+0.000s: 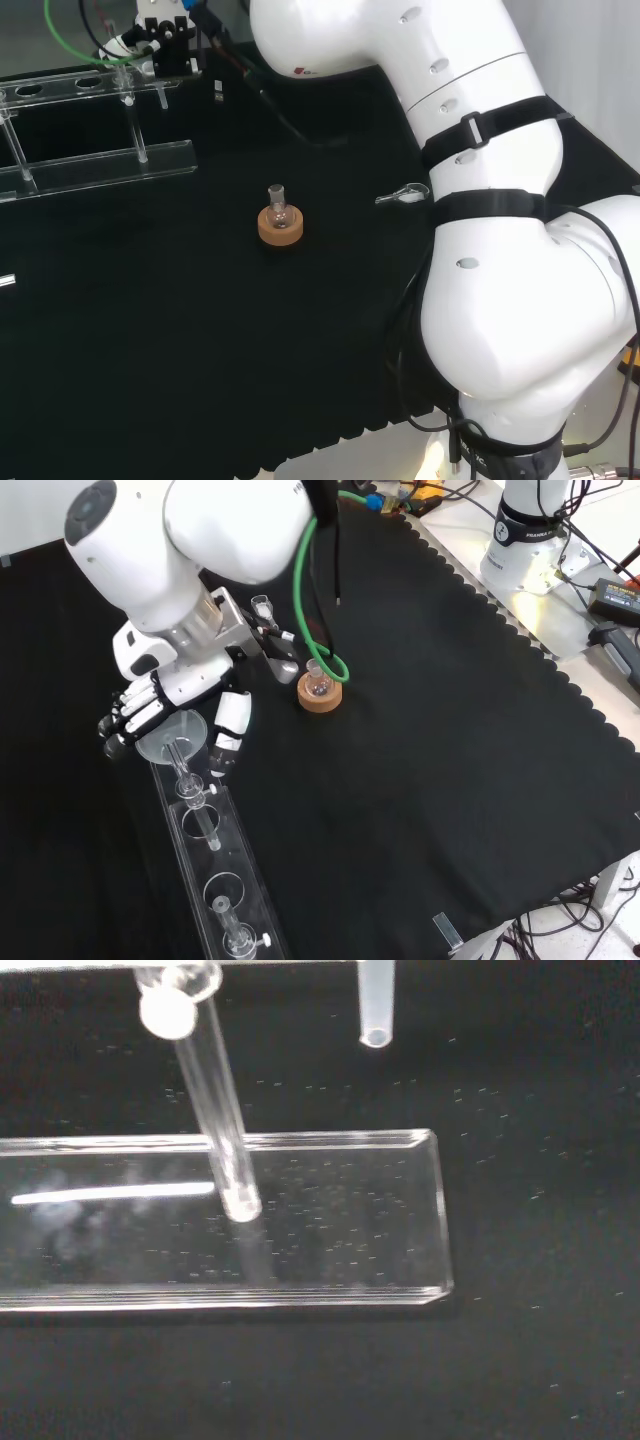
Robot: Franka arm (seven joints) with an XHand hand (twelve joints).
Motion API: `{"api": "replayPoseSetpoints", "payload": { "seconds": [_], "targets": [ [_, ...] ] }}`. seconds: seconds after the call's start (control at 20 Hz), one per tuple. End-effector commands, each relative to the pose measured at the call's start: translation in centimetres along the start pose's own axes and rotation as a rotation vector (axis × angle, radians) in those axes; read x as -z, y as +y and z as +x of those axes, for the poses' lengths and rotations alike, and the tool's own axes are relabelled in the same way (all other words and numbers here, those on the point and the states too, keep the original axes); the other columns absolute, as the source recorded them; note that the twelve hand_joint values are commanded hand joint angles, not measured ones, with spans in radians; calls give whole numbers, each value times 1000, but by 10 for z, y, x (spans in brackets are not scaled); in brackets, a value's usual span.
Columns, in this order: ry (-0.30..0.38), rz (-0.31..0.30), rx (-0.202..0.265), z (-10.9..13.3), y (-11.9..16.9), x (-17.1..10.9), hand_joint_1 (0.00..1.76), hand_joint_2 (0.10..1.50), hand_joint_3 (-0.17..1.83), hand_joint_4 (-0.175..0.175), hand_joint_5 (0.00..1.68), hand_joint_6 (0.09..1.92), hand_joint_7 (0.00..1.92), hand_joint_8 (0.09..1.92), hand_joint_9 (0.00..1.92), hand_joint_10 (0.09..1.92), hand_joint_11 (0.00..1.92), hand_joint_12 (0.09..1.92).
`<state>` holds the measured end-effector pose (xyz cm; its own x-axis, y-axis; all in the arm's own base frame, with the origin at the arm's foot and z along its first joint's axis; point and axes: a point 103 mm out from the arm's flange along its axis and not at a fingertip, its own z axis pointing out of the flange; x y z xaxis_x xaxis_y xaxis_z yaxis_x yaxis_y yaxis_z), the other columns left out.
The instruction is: Pick up the funnel from the transparent funnel stand.
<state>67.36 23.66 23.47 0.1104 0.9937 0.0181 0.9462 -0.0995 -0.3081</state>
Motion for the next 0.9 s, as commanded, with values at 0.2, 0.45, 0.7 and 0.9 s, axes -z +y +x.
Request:
{"api": "replayPoseSetpoints", "payload": {
  "seconds": [0.2,0.45,0.7,0.9],
  "targets": [
    [-172,-135,-94,-9,10,-11,155,814,-1,52,100,87,2,950,455,1127,810,1347],
    [-209,-200,-85,-11,15,-10,255,845,15,-29,309,87,189,1316,784,1233,1219,1150],
    [-226,-270,-73,-12,13,-10,515,884,35,-146,371,448,479,1586,1149,1384,1630,1144],
    [-213,-311,-61,-16,13,-12,694,898,45,-174,305,890,687,1666,1403,1359,1854,1102]
  ]
}}
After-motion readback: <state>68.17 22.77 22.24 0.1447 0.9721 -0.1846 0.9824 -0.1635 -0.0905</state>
